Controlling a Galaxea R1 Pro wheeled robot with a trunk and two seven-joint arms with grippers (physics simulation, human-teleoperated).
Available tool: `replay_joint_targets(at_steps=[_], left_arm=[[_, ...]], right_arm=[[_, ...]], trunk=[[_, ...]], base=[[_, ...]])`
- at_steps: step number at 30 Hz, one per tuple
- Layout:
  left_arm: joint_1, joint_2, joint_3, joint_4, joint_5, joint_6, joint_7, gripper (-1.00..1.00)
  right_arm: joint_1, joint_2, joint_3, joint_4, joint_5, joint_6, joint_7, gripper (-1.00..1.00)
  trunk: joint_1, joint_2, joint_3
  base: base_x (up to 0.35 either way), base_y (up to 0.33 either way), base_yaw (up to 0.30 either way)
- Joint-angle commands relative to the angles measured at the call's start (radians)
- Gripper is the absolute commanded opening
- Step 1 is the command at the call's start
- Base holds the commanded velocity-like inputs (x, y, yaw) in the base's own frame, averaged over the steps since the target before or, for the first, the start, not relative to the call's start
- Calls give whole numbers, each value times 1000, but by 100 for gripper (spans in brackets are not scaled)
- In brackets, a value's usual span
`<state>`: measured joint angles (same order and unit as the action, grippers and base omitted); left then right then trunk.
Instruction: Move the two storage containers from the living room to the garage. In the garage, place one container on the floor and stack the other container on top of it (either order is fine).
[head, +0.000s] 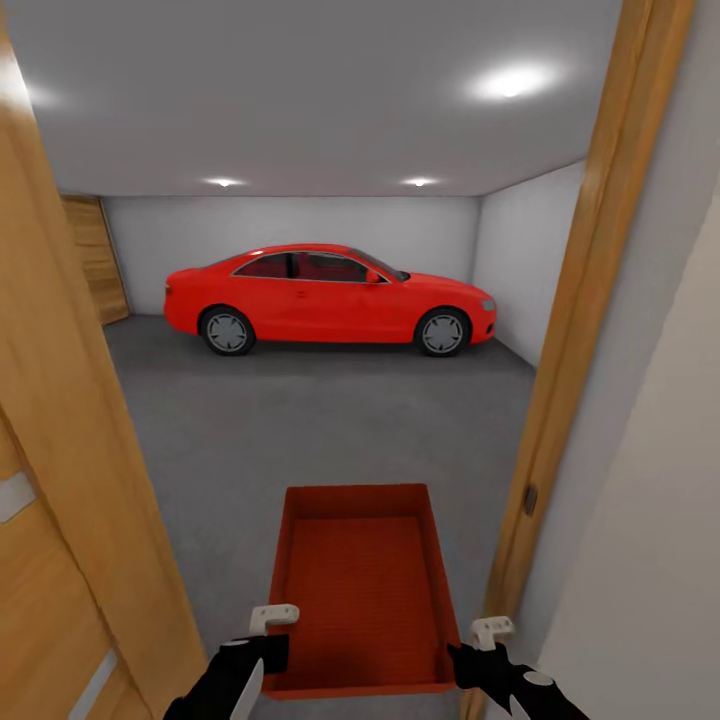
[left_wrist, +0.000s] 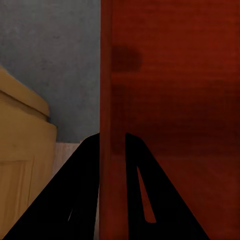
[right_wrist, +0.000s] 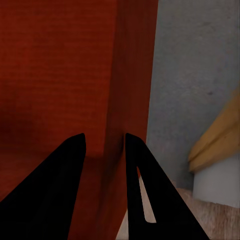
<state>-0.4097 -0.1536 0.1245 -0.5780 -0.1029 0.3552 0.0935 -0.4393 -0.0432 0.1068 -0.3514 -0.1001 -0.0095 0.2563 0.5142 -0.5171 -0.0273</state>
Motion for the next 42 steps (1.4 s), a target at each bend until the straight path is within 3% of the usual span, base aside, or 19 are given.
replay_joint_targets(at_steps=[1,9,29,42], left_arm=[[-17,-2,40,-5,-32,8,3,-100],[-17,-2,40,-5,-32,8,3,-100],[-17,-3,40,-5,-32,8,3,-100],[-17,-1,40,-5,-32,8,3,-100]], right_arm=[[1,-1,54,-1,-21,-1,9,-100],[1,-1,54,-1,-21,-1,9,-100],[1,-1,54,-1,-21,-1,9,-100],[1,-1,54,-1,-21,-1,9,-100]], trunk=[[1,-2,-2],[1,-2,-2],[1,-2,-2],[1,-2,-2]], base=[[310,0,0],[281,0,0],[25,40,0],[165,0,0]])
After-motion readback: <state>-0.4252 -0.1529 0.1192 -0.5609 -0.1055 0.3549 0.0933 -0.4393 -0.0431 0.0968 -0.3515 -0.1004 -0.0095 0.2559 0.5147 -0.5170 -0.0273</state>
